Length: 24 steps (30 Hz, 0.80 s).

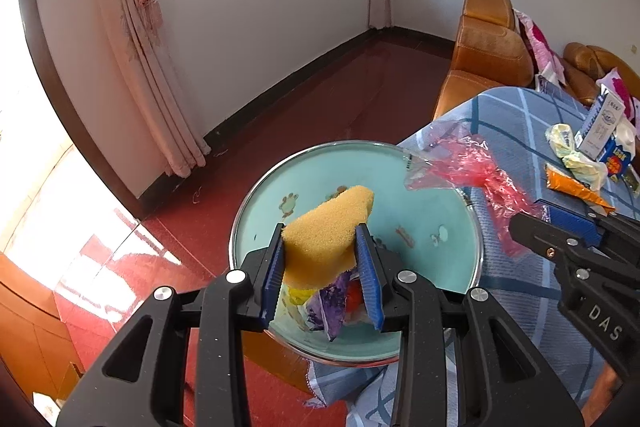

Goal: Collect trash

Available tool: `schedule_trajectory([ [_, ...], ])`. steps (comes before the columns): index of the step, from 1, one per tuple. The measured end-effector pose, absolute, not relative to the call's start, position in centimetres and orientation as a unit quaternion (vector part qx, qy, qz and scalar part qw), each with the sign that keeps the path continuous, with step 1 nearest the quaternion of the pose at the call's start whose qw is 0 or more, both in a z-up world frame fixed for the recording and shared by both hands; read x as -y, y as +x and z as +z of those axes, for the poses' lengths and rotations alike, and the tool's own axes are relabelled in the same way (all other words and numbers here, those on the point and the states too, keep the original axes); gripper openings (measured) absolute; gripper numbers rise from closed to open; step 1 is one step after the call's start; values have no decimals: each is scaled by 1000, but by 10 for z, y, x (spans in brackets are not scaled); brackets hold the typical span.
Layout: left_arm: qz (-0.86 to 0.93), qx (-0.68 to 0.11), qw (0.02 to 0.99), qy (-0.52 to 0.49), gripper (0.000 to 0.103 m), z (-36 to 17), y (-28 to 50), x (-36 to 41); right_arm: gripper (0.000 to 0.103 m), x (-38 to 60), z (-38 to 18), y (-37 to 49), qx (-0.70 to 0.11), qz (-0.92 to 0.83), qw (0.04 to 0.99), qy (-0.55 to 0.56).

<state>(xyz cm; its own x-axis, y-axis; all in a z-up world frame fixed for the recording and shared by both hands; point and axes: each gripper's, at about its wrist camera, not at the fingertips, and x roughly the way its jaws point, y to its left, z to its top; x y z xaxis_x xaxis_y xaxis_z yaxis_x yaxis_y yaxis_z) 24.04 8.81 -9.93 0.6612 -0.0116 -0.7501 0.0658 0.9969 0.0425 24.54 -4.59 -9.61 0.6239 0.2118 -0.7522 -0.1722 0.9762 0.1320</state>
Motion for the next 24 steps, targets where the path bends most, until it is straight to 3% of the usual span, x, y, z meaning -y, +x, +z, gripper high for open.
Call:
schedule_trajectory([
  [18, -16, -438, 898, 33, 36, -116, 247, -89, 26, 34, -124, 264, -446, 126, 886, 25],
  [24, -12, -440, 897, 33, 37, -116, 247, -89, 38, 35, -121, 262, -434, 134, 890, 36],
])
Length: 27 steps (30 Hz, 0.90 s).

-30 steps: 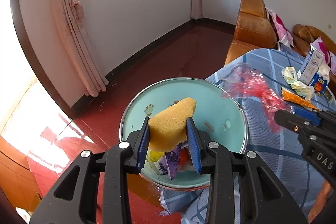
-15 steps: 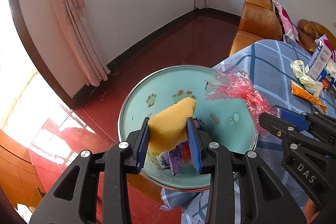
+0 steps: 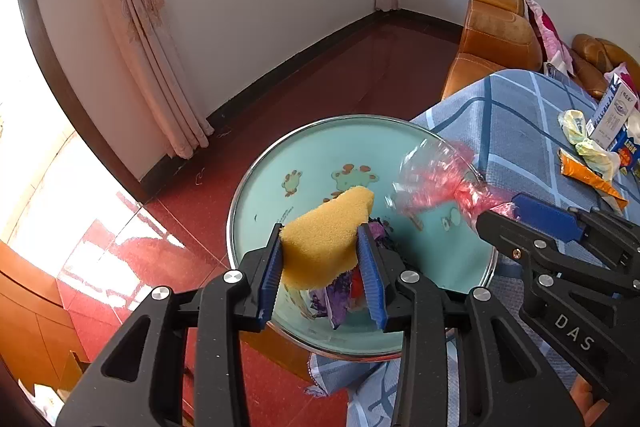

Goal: Collect trash

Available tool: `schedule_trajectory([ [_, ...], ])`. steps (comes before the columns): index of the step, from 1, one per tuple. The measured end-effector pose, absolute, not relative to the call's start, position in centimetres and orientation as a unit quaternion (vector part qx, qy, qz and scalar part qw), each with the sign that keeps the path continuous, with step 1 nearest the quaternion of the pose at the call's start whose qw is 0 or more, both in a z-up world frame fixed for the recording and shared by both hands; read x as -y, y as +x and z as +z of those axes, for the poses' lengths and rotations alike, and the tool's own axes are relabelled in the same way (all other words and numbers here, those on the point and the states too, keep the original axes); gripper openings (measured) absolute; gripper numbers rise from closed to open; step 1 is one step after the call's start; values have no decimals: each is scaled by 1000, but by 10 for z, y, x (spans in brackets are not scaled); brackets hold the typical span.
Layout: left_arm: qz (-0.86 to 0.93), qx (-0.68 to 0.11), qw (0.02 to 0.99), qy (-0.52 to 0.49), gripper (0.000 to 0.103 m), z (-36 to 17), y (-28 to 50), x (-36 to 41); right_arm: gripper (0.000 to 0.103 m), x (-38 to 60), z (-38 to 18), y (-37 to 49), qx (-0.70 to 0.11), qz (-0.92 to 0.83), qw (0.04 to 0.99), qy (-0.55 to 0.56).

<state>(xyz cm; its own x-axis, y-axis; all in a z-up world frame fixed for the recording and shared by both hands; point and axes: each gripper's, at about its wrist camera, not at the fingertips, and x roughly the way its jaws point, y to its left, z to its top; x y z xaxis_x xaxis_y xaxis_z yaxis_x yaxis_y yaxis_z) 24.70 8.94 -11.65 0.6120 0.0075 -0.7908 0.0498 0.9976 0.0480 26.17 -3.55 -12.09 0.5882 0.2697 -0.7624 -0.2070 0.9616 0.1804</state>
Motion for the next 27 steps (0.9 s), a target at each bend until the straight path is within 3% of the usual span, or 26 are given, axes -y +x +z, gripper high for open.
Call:
schedule_trajectory([
  [17, -8, -437, 898, 42, 40, -113, 244, -84, 39, 73, -95, 238, -394, 108, 910, 70],
  [22, 8, -433, 899, 63, 69, -114, 245, -78, 39, 87, -92, 226, -387, 95, 914, 74],
  [27, 10, -428, 901, 71, 76, -109, 242, -70, 39, 105, -89, 216, -382, 78, 917, 88],
])
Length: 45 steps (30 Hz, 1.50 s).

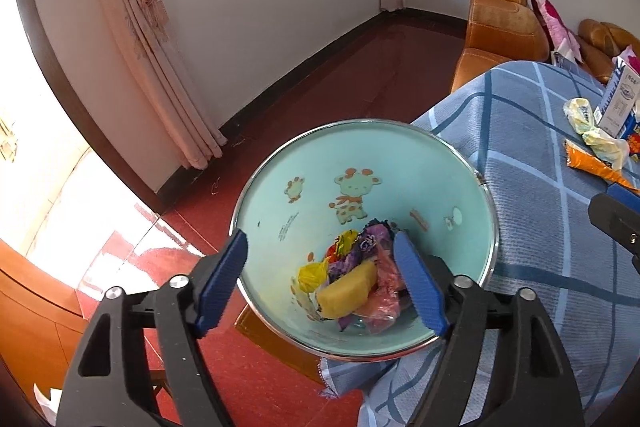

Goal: Collect trash
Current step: 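Open both grippers over the wastebasket to drop the sponge and pink bag, then move both grippers back over the table toward the orange wrapper and plastic bag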

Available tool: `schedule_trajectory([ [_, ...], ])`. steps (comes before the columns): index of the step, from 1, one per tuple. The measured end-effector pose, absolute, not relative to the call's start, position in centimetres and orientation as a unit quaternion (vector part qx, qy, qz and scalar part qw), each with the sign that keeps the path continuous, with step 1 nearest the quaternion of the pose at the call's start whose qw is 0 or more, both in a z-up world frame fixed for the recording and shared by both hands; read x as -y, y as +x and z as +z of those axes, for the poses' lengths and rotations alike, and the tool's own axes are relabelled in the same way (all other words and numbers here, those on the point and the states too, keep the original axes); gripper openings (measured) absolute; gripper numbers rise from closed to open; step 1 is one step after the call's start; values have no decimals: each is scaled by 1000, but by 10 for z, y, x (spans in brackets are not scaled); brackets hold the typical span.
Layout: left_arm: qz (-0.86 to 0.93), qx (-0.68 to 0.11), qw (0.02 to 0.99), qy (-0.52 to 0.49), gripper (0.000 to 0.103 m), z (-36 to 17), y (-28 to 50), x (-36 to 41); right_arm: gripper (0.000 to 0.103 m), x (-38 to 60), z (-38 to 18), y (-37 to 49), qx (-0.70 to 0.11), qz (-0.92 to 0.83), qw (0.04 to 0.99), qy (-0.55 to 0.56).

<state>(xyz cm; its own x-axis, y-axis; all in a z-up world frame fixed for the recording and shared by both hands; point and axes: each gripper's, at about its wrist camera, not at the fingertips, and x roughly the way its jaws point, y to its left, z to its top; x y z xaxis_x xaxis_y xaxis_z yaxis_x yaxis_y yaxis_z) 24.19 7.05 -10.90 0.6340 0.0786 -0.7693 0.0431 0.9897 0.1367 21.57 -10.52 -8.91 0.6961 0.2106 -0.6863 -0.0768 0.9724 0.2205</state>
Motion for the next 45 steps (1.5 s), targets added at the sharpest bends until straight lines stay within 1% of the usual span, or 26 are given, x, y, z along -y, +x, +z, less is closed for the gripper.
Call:
schedule_trajectory([
  [7, 7, -419, 905, 77, 79, -100, 235, -61, 39, 128, -87, 204, -376, 55, 919, 108],
  [10, 5, -416, 906, 77, 82, -97, 232, -56, 42, 136, -86, 199, -374, 45, 920, 111],
  [12, 4, -415, 906, 80, 82, -95, 230, -52, 48, 144, -86, 196, -373, 40, 920, 114],
  [13, 3, -414, 907, 79, 84, -94, 229, -50, 48, 146, -86, 195, -373, 36, 920, 114],
  [14, 0, -415, 907, 77, 85, -93, 228, -47, 49, 150, -87, 193, -373, 32, 920, 115],
  [16, -10, -417, 906, 72, 96, -92, 226, -42, 49, 161, -89, 190, -373, 21, 919, 122],
  [17, -16, -419, 905, 70, 97, -92, 225, -38, 49, 168, -91, 188, -375, 16, 918, 127],
  [26, -61, -424, 899, 91, 97, -101, 221, 4, 49, 228, -107, 169, -385, -48, 909, 153],
  [32, -84, -429, 894, 98, 96, -105, 222, 22, 49, 258, -109, 176, -384, -76, 909, 144],
  [40, -112, -434, 889, 95, 83, -106, 234, 43, 49, 283, -99, 223, -393, -54, 912, 104],
  [45, -119, -434, 887, 100, 82, -106, 241, 60, 49, 280, -106, 266, -422, -15, 906, 37],
])
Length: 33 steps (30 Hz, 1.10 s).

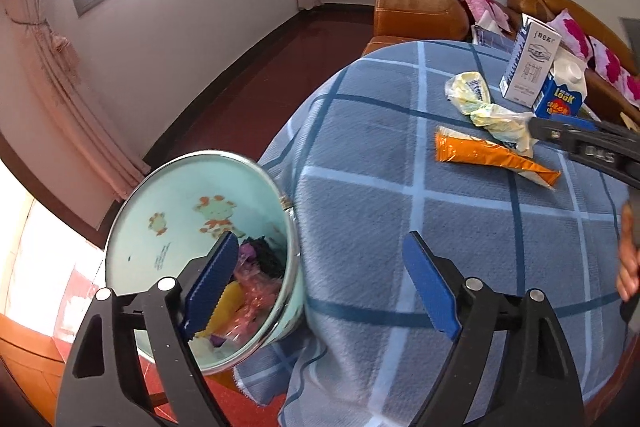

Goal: Collect trash
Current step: 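Move both grippers back over the table toward the orange wrapper and plastic bag, then grasp the yellow-white plastic bag with the right gripper while the left gripper approaches the orange wrapper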

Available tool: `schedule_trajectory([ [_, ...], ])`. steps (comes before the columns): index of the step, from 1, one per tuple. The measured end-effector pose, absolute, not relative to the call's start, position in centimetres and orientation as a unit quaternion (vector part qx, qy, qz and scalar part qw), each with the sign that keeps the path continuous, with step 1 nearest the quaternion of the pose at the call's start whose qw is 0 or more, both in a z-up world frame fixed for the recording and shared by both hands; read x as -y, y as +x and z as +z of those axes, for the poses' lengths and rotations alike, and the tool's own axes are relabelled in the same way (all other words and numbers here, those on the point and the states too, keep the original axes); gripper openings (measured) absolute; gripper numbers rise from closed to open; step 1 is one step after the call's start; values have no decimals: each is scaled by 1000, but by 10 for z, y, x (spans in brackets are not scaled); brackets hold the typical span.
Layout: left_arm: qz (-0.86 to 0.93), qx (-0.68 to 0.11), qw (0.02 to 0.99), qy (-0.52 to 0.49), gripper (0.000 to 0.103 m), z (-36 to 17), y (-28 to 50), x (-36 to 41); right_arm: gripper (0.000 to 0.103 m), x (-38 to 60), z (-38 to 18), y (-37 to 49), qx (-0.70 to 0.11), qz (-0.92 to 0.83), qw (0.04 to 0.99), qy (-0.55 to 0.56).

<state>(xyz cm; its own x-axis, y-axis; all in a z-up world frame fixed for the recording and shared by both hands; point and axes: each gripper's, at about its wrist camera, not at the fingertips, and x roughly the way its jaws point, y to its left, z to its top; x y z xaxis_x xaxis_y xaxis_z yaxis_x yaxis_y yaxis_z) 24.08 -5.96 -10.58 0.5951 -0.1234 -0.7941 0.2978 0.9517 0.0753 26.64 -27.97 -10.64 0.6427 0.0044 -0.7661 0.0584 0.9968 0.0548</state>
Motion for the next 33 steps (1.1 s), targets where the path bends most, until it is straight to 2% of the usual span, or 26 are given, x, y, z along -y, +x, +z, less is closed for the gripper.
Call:
schedule_trajectory([
  [4, -121, -437, 885, 107, 82, -108, 247, 71, 46, 278, -123, 284, -445, -7, 896, 4],
  [7, -124, -439, 883, 110, 82, -110, 250, 79, 29, 285, -134, 288, -457, 2, 889, 14],
  [8, -125, -439, 883, 111, 82, -111, 251, 82, 21, 286, -135, 288, -458, 2, 889, 17],
  [9, -127, -440, 882, 113, 82, -112, 252, 85, 6, 290, -138, 288, -458, 0, 889, 19],
  [10, -128, -442, 881, 114, 82, -113, 253, 88, 4, 292, -139, 287, -459, 0, 888, 22],
  [23, -171, -445, 872, 106, 82, -119, 257, 132, 2, 353, -106, 216, -413, -55, 906, 77],
  [26, -189, -447, 869, 92, 76, -121, 261, 147, 2, 365, -100, 191, -405, -78, 907, 87],
  [33, -206, -447, 867, 75, 75, -121, 271, 190, 2, 377, -104, 151, -397, -120, 907, 71],
])
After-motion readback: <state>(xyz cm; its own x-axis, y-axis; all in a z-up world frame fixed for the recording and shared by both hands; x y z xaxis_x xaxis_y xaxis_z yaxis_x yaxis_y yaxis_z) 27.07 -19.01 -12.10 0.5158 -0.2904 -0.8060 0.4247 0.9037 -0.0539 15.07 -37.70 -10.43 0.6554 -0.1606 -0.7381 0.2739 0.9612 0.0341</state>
